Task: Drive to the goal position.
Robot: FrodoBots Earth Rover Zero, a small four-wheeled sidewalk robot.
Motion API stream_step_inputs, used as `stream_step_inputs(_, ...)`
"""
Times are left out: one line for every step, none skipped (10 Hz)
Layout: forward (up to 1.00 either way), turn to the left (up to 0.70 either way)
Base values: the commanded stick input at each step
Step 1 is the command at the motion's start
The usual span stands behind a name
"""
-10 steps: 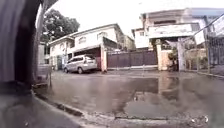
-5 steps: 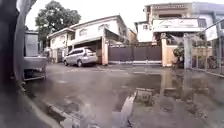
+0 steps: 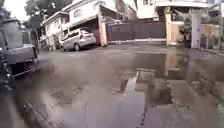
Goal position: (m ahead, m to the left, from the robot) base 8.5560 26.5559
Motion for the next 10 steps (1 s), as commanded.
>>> stream_step_inputs(0.85, 0.00)
stream_step_inputs(0.85, 0.00)
stream_step_inputs(0.85, 0.00)
stream_step_inputs(0.85, 0.00)
stream_step_inputs(0.85, 0.00)
stream_step_inputs(0.85, 0.00)
stream_step_inputs(0.85, 0.00)
stream_step_inputs(0.85, 0.00)
stream_step_inputs(0.85, 0.00)
stream_step_inputs(0.85, 0.00)
